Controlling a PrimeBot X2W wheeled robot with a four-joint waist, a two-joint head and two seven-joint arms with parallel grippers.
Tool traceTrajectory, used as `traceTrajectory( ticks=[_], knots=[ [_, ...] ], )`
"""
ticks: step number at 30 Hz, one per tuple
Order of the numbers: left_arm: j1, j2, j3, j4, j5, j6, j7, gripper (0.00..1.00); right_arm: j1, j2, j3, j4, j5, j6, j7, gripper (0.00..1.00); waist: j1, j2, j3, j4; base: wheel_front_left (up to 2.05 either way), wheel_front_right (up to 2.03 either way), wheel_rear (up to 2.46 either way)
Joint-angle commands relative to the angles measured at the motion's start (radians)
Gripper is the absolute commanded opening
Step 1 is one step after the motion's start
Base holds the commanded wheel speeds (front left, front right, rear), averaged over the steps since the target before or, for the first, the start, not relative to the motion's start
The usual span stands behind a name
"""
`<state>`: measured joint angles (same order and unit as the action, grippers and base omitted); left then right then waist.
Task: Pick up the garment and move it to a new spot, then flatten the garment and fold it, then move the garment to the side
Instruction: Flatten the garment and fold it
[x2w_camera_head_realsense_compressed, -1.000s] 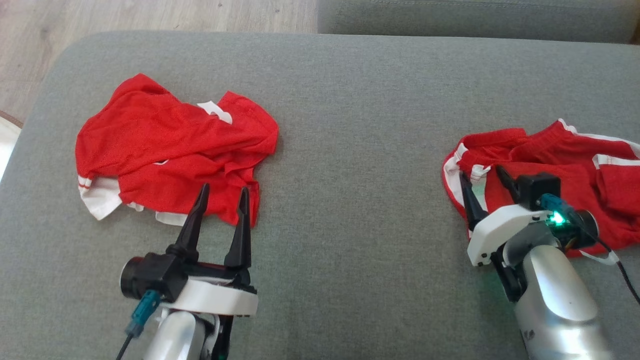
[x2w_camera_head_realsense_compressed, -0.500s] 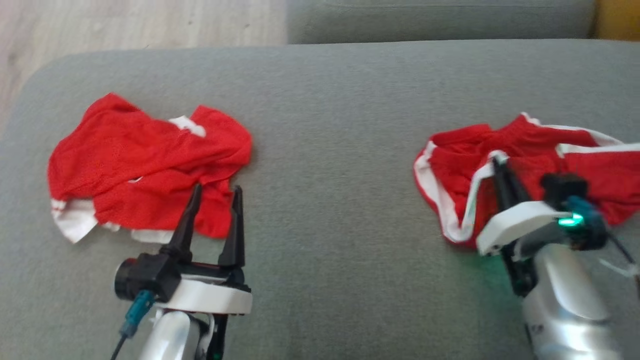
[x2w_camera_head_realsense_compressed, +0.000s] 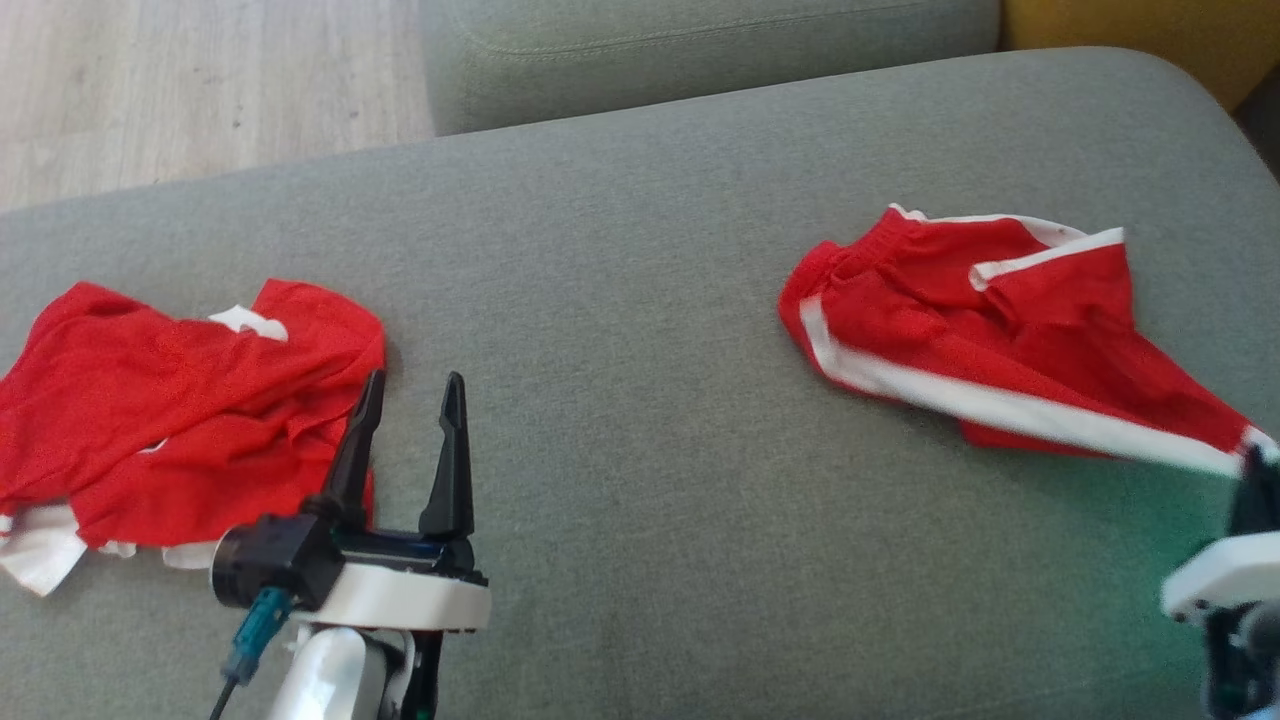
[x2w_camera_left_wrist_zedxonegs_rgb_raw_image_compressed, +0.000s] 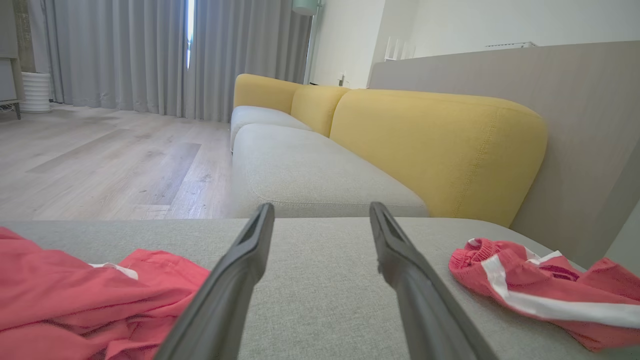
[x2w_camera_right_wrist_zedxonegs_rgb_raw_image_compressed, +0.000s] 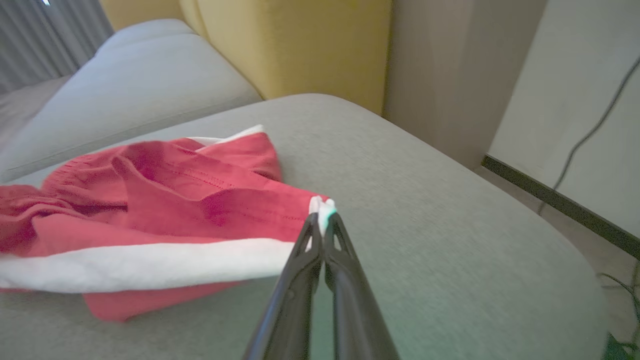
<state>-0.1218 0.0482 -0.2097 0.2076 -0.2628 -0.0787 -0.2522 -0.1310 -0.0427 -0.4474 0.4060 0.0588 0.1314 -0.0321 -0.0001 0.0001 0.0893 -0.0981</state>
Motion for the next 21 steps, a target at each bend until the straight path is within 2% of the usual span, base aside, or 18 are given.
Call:
traceTrajectory(
  ticks=[1,2,5,9,12,17,21],
  knots=[
    [-0.032,0.002,0.031,-0.036,0.002,0.006,-0.010,1.00,-0.026,-0.008,0.007,-0.037,-0.008,-0.001,0.010,0.18,0.0001,-0.0001,-0.001,-0.005,0.00,0.00,0.00],
    [-0.033,0.002,0.030,-0.035,0.001,0.005,-0.010,1.00,-0.024,-0.008,-0.011,-0.037,-0.016,-0.001,0.021,0.99,0.0001,-0.0001,-0.001,-0.005,0.00,0.00,0.00],
    [-0.036,0.002,0.027,-0.033,-0.002,0.004,-0.010,1.00,-0.035,-0.008,-0.029,-0.043,-0.017,-0.001,0.022,1.00,0.0001,-0.0001,-0.003,0.000,0.00,0.00,0.00],
    [-0.031,0.002,0.026,-0.029,-0.004,0.004,-0.010,1.00,-0.052,-0.008,0.023,-0.085,-0.019,-0.001,-0.022,1.00,0.0001,-0.0001,-0.007,0.018,0.00,0.00,0.00],
    [-0.027,0.002,0.025,-0.027,-0.004,0.005,-0.010,1.00,-0.059,-0.008,0.116,-0.133,-0.007,-0.001,-0.064,1.00,0.0001,-0.0001,-0.011,0.035,0.00,0.00,0.00],
    [-0.024,0.002,0.022,-0.025,-0.003,0.004,-0.010,1.00,-0.053,-0.008,0.331,-0.210,0.017,-0.001,-0.118,1.00,0.0001,-0.0001,-0.016,0.067,0.00,0.00,0.00],
    [-0.023,0.002,0.017,-0.023,-0.002,0.003,-0.010,1.00,-0.029,-0.008,0.473,-0.209,0.023,-0.001,-0.135,1.00,0.0001,-0.0001,-0.020,0.097,0.00,0.00,0.00]
  ],
)
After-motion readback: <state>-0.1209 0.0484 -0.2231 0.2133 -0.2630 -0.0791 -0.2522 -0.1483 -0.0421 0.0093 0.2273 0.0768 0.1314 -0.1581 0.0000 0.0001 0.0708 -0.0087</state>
